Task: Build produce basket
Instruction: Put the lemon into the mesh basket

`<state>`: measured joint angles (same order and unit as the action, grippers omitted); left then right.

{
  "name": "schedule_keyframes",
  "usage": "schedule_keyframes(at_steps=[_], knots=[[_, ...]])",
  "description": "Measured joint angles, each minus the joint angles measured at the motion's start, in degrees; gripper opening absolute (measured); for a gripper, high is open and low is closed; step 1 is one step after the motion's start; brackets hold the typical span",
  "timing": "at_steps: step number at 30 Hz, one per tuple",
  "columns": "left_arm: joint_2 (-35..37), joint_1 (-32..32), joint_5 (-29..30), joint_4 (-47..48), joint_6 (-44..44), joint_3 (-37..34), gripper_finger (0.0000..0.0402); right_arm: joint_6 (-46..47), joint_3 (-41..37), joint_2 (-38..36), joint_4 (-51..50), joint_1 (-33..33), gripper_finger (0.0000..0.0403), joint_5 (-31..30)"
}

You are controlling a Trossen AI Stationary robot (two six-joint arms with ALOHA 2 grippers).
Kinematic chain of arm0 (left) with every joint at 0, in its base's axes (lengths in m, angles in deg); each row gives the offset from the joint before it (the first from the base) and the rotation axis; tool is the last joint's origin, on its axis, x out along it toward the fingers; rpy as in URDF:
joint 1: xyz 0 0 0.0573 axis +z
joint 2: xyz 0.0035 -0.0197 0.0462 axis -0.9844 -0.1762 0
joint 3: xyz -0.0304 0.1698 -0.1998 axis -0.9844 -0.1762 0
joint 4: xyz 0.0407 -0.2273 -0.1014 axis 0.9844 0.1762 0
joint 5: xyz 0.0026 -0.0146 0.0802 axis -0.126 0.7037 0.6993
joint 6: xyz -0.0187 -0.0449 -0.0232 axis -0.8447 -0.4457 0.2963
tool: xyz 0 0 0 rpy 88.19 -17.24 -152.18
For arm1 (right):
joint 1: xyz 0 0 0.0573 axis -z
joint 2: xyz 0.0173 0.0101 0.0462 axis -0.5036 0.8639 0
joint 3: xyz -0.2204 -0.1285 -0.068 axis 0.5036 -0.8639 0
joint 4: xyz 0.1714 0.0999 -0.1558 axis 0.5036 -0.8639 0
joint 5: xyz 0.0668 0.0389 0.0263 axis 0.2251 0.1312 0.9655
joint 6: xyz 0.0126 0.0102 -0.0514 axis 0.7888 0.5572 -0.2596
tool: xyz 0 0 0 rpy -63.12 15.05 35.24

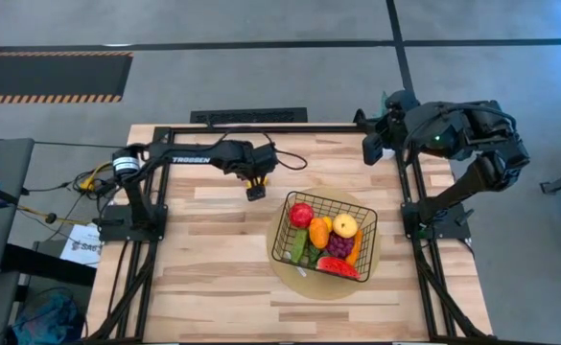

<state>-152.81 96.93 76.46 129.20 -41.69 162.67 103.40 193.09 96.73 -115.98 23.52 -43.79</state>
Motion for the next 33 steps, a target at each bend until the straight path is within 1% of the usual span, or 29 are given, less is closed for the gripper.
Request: schedule_keyframes(at_steps=[5, 11, 13, 15, 18, 20, 23, 27, 30, 33], knots=[[-3.0, -0.1, -0.2, 0.3, 0.1, -0.1, 0.0384, -0.2, 0.0, 0.0, 1.0, 0.0, 0.0017, 0.2], [-7.1, -0.5, 1.1, -0.5, 0.4, -0.1, 0.0384, -0.4, 0.0, 0.0, 1.7, 0.0, 0.0017, 1.4], [-7.5, -0.8, 1.1, 0.2, 0.4, -0.3, 0.0384, -0.4, 0.0, 0.0, 1.7, 0.0, 0.0017, 1.5], [-7.7, -1.4, 1.8, -1.9, 0.4, 0.0, 0.0384, -0.5, 0.0, 0.0, 1.7, 0.0, 0.0017, 1.5], [-7.4, -2.2, 3.4, -2.5, 0.1, -0.2, 0.0383, -0.5, 0.0, 0.0, 1.7, 0.0, 0.0017, 1.5], [-7.4, -2.5, 3.5, -3.7, -0.4, -0.1, 0.0375, -0.6, 0.0, 0.0, 1.7, 0.0, 0.0017, 1.5], [-7.4, -2.8, 3.4, -2.9, -1.0, -0.1, 0.0347, -0.7, 0.0, 0.0, 1.6, 0.0, 0.0017, 1.6], [-7.4, -2.8, 3.6, -2.3, -1.6, -0.1, 0.0292, -1.4, 0.0, 0.0, 1.6, 0.0, 0.0017, 1.6], [-7.4, -2.8, 6.0, -1.4, -1.2, -0.1, 0.0234, -1.9, 0.0, 0.0, 1.7, 0.0, 0.0017, 1.6], [-7.4, -2.8, 8.3, -0.3, -0.7, -0.1, 0.0158, -2.0, 0.0, 0.0, 1.7, 0.0, 0.0017, 1.6]])
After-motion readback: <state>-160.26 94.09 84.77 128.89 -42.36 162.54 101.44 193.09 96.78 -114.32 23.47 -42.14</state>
